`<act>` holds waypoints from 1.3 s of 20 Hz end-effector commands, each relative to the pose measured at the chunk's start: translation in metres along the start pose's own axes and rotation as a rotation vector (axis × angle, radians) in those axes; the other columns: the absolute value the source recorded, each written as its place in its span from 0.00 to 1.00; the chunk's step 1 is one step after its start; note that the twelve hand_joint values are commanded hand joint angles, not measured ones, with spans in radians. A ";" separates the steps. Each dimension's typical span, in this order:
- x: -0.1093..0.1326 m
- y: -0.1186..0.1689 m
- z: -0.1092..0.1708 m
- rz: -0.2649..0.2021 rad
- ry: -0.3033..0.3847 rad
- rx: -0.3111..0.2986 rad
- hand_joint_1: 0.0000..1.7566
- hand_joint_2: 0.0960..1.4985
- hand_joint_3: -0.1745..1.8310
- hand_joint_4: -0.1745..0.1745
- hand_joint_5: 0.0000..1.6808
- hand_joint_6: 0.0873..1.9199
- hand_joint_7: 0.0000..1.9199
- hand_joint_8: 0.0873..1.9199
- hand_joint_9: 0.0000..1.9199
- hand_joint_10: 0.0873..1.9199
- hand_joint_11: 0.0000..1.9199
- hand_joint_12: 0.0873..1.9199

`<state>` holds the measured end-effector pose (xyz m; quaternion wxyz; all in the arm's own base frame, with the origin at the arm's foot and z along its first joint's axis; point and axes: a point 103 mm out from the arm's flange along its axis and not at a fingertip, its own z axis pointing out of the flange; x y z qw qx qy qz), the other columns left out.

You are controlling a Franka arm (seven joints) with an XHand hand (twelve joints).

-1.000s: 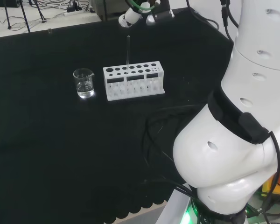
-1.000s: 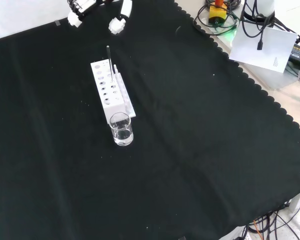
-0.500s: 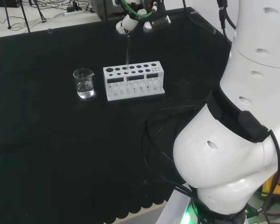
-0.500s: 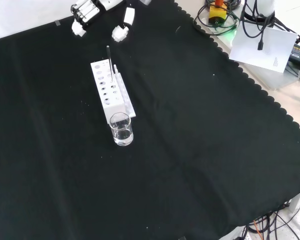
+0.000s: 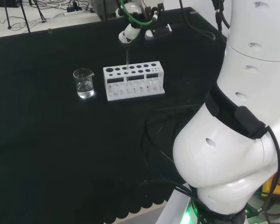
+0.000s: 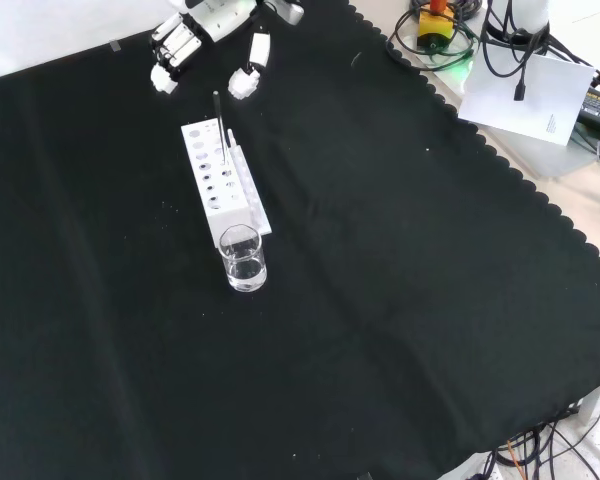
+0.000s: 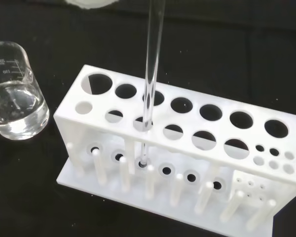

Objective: Take the glass rod from the white test tube rack.

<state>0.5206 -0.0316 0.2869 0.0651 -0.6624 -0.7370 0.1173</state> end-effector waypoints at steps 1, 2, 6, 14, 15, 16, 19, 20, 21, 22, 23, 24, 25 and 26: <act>-0.003 0.003 0.013 0.002 -0.004 0.031 0.41 0.52 0.38 0.00 0.07 0.00 0.08 0.48 0.16 0.47 0.05 0.72; -0.002 0.004 0.015 0.001 -0.004 0.035 0.41 0.52 0.38 0.00 0.07 0.00 0.10 0.48 0.19 0.46 0.07 0.72; -0.003 0.006 0.020 0.005 -0.009 0.049 0.41 0.53 0.38 0.00 0.09 0.00 0.16 0.49 0.25 0.45 0.12 0.71; 0.000 0.011 0.023 0.010 -0.047 0.058 0.42 0.56 0.38 0.00 0.19 0.00 0.42 0.49 0.49 0.44 0.39 0.64; 0.000 0.012 0.023 0.007 -0.047 0.057 0.42 0.57 0.38 0.00 0.20 0.00 0.44 0.49 0.51 0.44 0.41 0.63; 0.001 0.012 0.024 0.006 -0.044 0.057 0.42 0.58 0.38 0.00 0.21 0.00 0.45 0.50 0.52 0.45 0.43 0.63; 0.002 0.015 0.026 0.003 -0.032 0.056 0.44 0.58 0.37 0.00 0.27 0.10 0.50 0.48 0.57 0.43 0.47 0.61; 0.001 0.015 0.028 0.003 -0.031 0.057 0.45 0.58 0.37 0.00 0.27 0.18 0.52 0.47 0.58 0.42 0.48 0.61; 0.001 0.015 0.029 -0.021 -0.022 0.044 0.45 0.58 0.37 0.00 0.27 0.25 0.52 0.47 0.59 0.42 0.49 0.60; 0.001 0.016 0.030 -0.026 -0.020 0.044 0.46 0.58 0.37 0.00 0.26 0.30 0.53 0.47 0.60 0.42 0.49 0.60; 0.000 0.016 0.032 -0.024 -0.019 0.050 0.46 0.58 0.37 0.00 0.26 0.33 0.54 0.47 0.60 0.42 0.49 0.60; -0.002 0.017 0.033 -0.017 -0.019 0.058 0.47 0.58 0.37 0.00 0.26 0.35 0.54 0.48 0.61 0.42 0.49 0.60; -0.004 0.017 0.033 -0.009 -0.015 0.062 0.47 0.57 0.37 0.00 0.29 0.37 0.54 0.48 0.61 0.42 0.49 0.60; -0.005 0.018 0.034 -0.004 -0.013 0.064 0.47 0.57 0.37 0.00 0.31 0.39 0.53 0.47 0.61 0.42 0.49 0.60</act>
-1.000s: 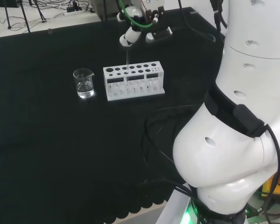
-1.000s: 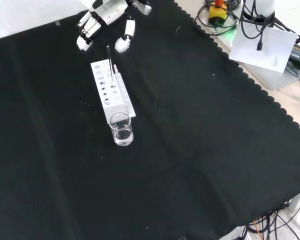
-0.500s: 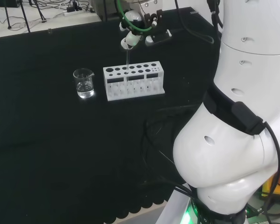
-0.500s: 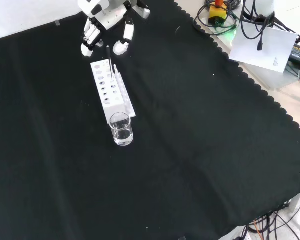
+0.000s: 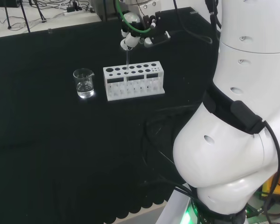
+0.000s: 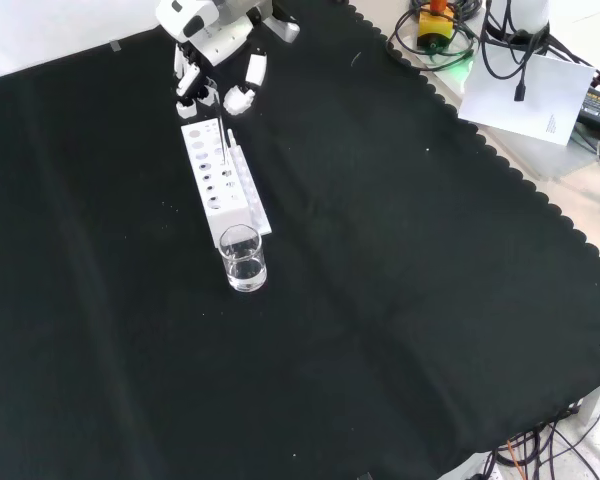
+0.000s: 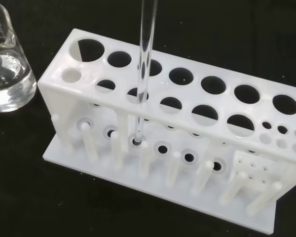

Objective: Take the glass rod from the white test tube rack.

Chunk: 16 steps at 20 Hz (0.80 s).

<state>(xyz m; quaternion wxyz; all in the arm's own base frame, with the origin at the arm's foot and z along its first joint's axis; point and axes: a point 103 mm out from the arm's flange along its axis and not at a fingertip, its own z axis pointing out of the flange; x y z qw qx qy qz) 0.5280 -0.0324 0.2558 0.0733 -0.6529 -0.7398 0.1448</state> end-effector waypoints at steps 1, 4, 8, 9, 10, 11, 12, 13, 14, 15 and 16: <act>-0.006 0.003 0.005 0.014 0.016 0.015 0.47 0.57 0.37 0.00 0.33 0.40 0.53 0.47 0.61 0.41 0.49 0.60; -0.007 0.004 0.005 0.018 0.020 0.017 0.47 0.56 0.38 0.00 0.37 0.43 0.50 0.46 0.60 0.37 0.50 0.60; -0.003 0.006 0.005 0.007 0.020 0.009 0.51 0.54 0.39 0.00 0.44 0.44 0.49 0.44 0.60 0.33 0.52 0.58; -0.002 0.006 0.004 0.004 0.019 0.009 0.51 0.53 0.40 0.00 0.45 0.44 0.49 0.44 0.61 0.32 0.53 0.58; -0.001 0.006 0.004 -0.002 0.018 0.008 0.52 0.53 0.40 0.00 0.46 0.44 0.49 0.44 0.61 0.32 0.53 0.58; -0.001 0.006 0.004 -0.005 0.018 0.007 0.52 0.53 0.40 0.00 0.47 0.43 0.50 0.43 0.61 0.32 0.53 0.58; 0.000 0.007 0.004 -0.009 0.021 0.010 0.52 0.53 0.41 0.00 0.48 0.43 0.50 0.43 0.61 0.31 0.54 0.58; 0.001 0.006 0.004 -0.011 0.018 0.009 0.53 0.52 0.41 0.00 0.48 0.43 0.50 0.43 0.61 0.31 0.54 0.57; 0.001 0.006 0.004 -0.012 0.014 0.009 0.53 0.52 0.41 0.00 0.49 0.43 0.49 0.43 0.61 0.31 0.54 0.57; 0.000 0.005 0.004 -0.012 0.015 0.010 0.54 0.52 0.41 0.00 0.49 0.43 0.49 0.43 0.61 0.31 0.54 0.57; 0.000 0.005 0.004 -0.014 0.015 0.007 0.54 0.52 0.41 0.00 0.49 0.43 0.49 0.43 0.61 0.30 0.55 0.57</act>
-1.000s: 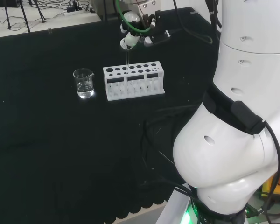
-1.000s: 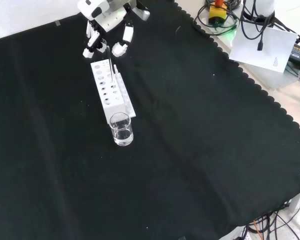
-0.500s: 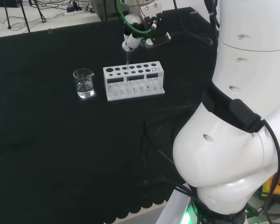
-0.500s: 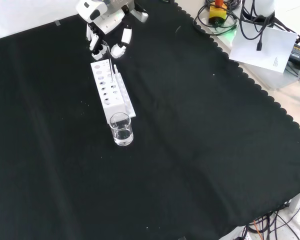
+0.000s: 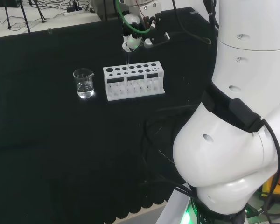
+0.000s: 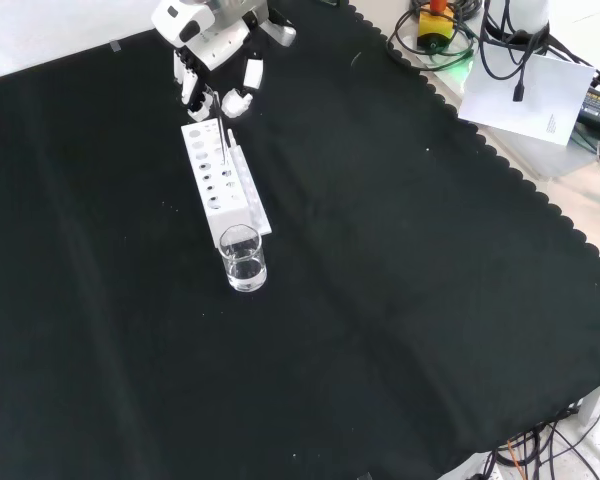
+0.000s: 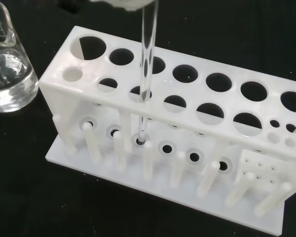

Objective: Take the glass rod from the white test tube rack.

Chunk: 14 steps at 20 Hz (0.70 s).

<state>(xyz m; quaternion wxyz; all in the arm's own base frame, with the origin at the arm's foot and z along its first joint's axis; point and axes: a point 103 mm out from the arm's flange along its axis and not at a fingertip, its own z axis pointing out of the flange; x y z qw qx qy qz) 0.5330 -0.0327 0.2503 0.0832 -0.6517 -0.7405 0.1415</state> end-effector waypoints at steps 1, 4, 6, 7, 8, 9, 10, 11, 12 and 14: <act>0.000 -0.002 0.000 -0.009 -0.005 -0.005 0.55 0.51 0.41 0.00 0.49 0.43 0.49 0.43 0.62 0.30 0.55 0.57; 0.002 -0.002 -0.001 -0.017 -0.006 -0.019 0.62 0.66 0.22 0.07 0.52 0.55 0.51 0.42 0.66 0.27 0.58 0.55; 0.004 -0.002 -0.003 -0.025 -0.004 -0.021 0.64 0.70 0.16 0.02 0.53 0.57 0.52 0.42 0.67 0.26 0.59 0.54; 0.006 -0.002 -0.003 -0.029 -0.003 -0.022 0.64 0.71 0.15 0.01 0.53 0.57 0.52 0.42 0.68 0.25 0.60 0.54; 0.007 -0.001 -0.004 -0.033 -0.003 -0.022 0.64 0.71 0.15 0.00 0.53 0.57 0.53 0.42 0.68 0.25 0.60 0.54; 0.009 -0.001 -0.004 -0.036 -0.003 -0.021 0.64 0.72 0.14 0.00 0.53 0.57 0.53 0.42 0.68 0.25 0.60 0.54; 0.010 -0.001 -0.004 -0.038 -0.004 -0.020 0.64 0.72 0.14 0.00 0.53 0.57 0.53 0.42 0.68 0.25 0.60 0.54; 0.011 -0.001 -0.004 -0.037 -0.010 -0.019 0.64 0.72 0.13 0.00 0.53 0.57 0.53 0.42 0.68 0.25 0.61 0.54; 0.012 -0.001 -0.004 -0.035 -0.013 -0.018 0.64 0.73 0.13 0.00 0.53 0.58 0.52 0.41 0.68 0.25 0.61 0.54; 0.012 -0.001 -0.003 -0.031 -0.021 -0.012 0.64 0.73 0.13 0.00 0.53 0.58 0.52 0.41 0.68 0.25 0.62 0.54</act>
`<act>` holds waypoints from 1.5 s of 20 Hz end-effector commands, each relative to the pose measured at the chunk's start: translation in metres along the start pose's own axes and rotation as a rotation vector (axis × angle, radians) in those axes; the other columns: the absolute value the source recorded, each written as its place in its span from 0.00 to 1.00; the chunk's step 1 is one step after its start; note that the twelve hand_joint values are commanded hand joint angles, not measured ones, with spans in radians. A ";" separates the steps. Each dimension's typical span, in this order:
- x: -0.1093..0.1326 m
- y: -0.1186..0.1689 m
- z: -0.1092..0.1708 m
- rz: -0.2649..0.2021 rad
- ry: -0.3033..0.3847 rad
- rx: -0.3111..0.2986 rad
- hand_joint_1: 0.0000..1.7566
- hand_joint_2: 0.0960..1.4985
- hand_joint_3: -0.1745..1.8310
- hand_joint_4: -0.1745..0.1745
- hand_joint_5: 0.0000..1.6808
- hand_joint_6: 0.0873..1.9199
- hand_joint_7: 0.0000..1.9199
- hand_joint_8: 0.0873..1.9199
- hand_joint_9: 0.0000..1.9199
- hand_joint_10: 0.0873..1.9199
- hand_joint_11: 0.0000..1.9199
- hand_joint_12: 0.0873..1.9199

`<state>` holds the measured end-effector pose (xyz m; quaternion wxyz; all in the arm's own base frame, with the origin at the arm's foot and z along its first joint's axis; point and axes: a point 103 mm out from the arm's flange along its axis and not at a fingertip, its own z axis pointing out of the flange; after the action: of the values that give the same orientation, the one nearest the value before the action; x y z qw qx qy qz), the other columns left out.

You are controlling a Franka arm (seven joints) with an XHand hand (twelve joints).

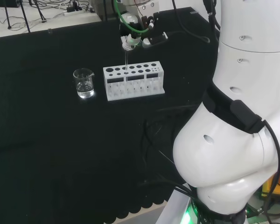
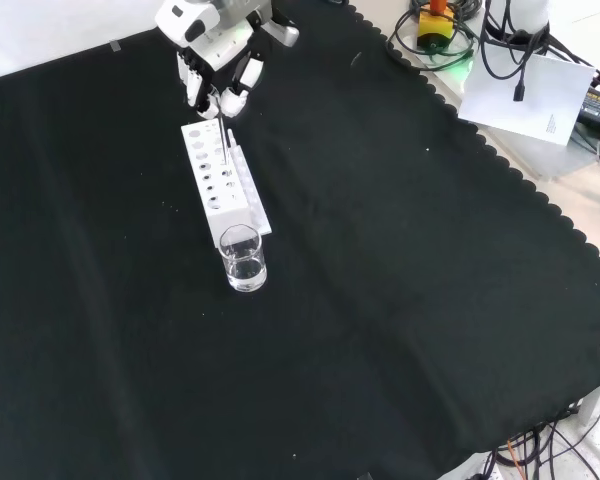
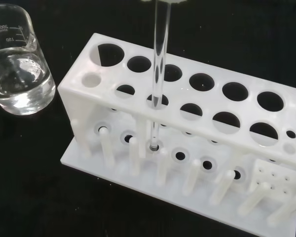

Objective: Take the glass rod from the white test tube rack.

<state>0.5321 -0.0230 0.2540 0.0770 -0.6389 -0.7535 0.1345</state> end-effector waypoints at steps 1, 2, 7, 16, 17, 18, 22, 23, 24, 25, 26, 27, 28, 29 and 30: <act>0.003 0.000 0.001 0.009 -0.018 0.010 0.64 0.73 0.13 0.02 0.53 0.58 0.52 0.41 0.68 0.25 0.62 0.53; 0.003 0.001 0.001 0.012 -0.022 0.009 0.64 0.73 0.13 0.04 0.53 0.57 0.52 0.41 0.68 0.25 0.62 0.53; 0.005 0.003 0.001 0.000 -0.008 0.007 0.61 0.62 0.22 0.02 0.49 0.46 0.50 0.38 0.67 0.22 0.63 0.52; 0.015 0.003 -0.010 0.007 0.023 -0.189 0.75 0.36 0.50 0.01 0.69 0.38 0.66 0.47 0.78 0.36 0.81 0.25; 0.015 0.000 -0.012 0.002 0.031 -0.228 0.75 0.33 0.53 0.00 0.70 0.37 0.67 0.47 0.78 0.37 0.82 0.24; 0.016 -0.001 -0.014 0.000 0.039 -0.249 0.78 0.30 0.55 0.00 0.71 0.36 0.66 0.47 0.78 0.37 0.83 0.24; 0.019 -0.007 -0.029 -0.015 0.060 -0.297 0.76 0.27 0.58 0.00 0.74 0.33 0.70 0.45 0.82 0.34 0.86 0.21; 0.019 -0.008 -0.032 -0.011 0.056 -0.300 0.76 0.27 0.58 0.00 0.75 0.32 0.70 0.45 0.83 0.34 0.86 0.21; 0.021 -0.009 -0.038 -0.011 0.049 -0.296 0.76 0.28 0.57 0.00 0.75 0.31 0.70 0.44 0.84 0.33 0.87 0.20; 0.021 -0.010 -0.041 -0.012 0.047 -0.295 0.76 0.28 0.57 0.00 0.76 0.29 0.70 0.44 0.84 0.32 0.87 0.19; 0.022 -0.011 -0.044 -0.010 0.044 -0.298 0.76 0.28 0.56 0.00 0.76 0.28 0.70 0.44 0.85 0.31 0.88 0.18; 0.022 -0.013 -0.049 -0.008 0.044 -0.297 0.76 0.29 0.56 0.00 0.77 0.27 0.70 0.44 0.85 0.30 0.88 0.18; 0.022 -0.014 -0.052 -0.006 0.046 -0.297 0.76 0.29 0.55 0.00 0.77 0.26 0.71 0.44 0.86 0.30 0.89 0.17; 0.021 -0.016 -0.055 -0.005 0.046 -0.296 0.76 0.29 0.55 0.00 0.77 0.25 0.71 0.44 0.86 0.30 0.89 0.17; 0.021 -0.017 -0.059 -0.005 0.043 -0.291 0.76 0.29 0.55 0.00 0.77 0.24 0.70 0.44 0.86 0.29 0.89 0.16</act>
<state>0.5347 -0.0035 0.2904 -0.0026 -0.6437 -0.7652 0.0112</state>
